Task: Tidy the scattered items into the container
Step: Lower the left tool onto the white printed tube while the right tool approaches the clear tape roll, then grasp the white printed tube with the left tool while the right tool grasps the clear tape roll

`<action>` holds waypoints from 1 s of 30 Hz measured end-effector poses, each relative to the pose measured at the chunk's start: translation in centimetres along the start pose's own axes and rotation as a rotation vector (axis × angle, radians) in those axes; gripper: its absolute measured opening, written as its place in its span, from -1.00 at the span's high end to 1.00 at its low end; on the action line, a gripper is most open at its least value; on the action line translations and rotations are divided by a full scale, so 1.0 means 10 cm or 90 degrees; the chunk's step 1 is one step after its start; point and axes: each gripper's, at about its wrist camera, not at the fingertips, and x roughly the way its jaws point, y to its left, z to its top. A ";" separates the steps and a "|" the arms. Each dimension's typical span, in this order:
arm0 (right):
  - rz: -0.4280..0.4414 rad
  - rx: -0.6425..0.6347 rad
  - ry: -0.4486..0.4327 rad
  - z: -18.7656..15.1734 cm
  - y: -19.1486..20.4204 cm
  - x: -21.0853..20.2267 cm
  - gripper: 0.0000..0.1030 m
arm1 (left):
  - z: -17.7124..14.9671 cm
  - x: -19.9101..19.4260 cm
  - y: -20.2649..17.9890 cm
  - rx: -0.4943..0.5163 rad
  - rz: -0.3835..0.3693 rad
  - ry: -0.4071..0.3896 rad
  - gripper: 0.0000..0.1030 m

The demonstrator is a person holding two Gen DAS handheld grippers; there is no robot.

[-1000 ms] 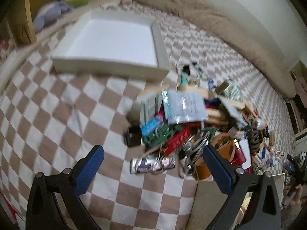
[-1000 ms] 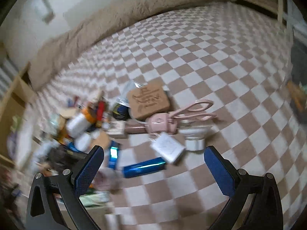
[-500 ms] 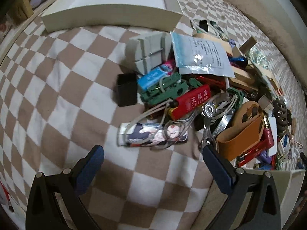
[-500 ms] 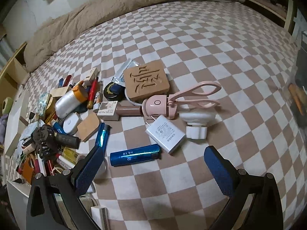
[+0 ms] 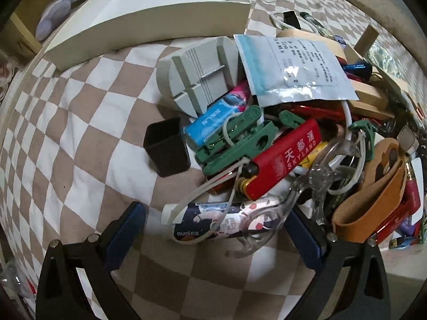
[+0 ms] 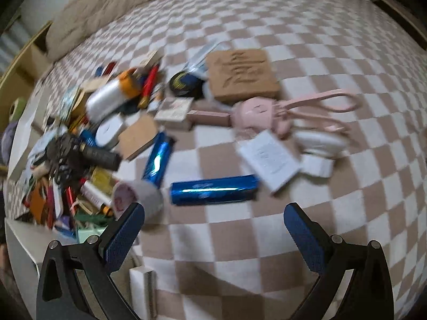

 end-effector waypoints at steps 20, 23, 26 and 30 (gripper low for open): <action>-0.079 -0.045 0.014 0.06 0.22 0.30 -0.61 | -0.07 -0.19 0.48 -0.011 -0.047 -0.010 -0.62; -0.084 -0.063 0.017 0.01 0.23 0.28 -0.59 | -0.07 -0.23 0.52 -0.016 -0.051 -0.008 -0.62; -0.084 -0.069 0.020 -0.04 0.19 0.24 -0.30 | -0.15 -0.30 0.70 -0.027 -0.047 -0.010 -0.62; -0.081 -0.054 0.025 -0.11 0.09 0.17 -0.20 | -0.25 -0.33 0.84 -0.040 -0.035 -0.010 -0.62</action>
